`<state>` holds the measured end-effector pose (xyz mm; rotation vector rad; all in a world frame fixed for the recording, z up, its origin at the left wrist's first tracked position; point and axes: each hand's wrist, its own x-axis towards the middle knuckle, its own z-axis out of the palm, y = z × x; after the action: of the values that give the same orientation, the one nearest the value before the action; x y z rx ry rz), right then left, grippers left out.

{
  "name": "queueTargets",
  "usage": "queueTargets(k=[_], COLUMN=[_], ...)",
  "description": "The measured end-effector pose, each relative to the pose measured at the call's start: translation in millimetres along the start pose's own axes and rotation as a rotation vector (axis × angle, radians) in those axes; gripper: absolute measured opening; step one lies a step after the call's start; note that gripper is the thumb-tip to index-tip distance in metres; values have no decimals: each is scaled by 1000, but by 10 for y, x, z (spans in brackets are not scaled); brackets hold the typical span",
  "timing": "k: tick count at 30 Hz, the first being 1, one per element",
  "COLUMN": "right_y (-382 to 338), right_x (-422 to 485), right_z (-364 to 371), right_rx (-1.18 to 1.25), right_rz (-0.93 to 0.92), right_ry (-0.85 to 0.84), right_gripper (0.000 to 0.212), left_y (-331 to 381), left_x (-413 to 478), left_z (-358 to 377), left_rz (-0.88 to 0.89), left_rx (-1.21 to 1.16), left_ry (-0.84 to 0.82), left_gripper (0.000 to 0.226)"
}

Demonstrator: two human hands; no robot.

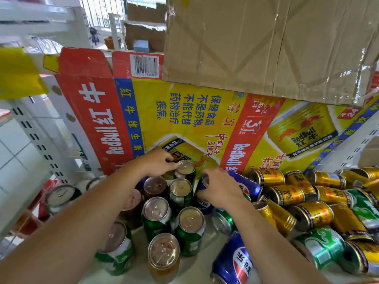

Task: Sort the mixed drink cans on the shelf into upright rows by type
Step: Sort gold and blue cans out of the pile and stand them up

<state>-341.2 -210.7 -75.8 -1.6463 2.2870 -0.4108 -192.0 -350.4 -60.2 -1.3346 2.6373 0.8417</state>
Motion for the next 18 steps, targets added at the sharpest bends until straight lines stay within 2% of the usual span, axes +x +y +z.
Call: queueTargets(k=[2,6,10,14,18], right_y=[-20,-40,-47,-10,59], right_x=[30,75,72,7,-57], right_z=[32,17,-30,-14,-23], right_rx=[0,62,210,325,403], right_rz=[-34,-36,8,30,62], right_ry=[-27,-89,-106,-67,-8], right_gripper=[42,40,44,41,22], left_y=[-144,-330,-402,-406,-375], left_x=[-41,-142,-128,-78,-52], left_z=[-72,-118,-88,52,150], left_rz=[-44,-119,-169,-107,-61], left_rx=[153,391,492,634,881], left_ry=[4,-62,-132,-80,-37], left_gripper=[33,40,51,52,49])
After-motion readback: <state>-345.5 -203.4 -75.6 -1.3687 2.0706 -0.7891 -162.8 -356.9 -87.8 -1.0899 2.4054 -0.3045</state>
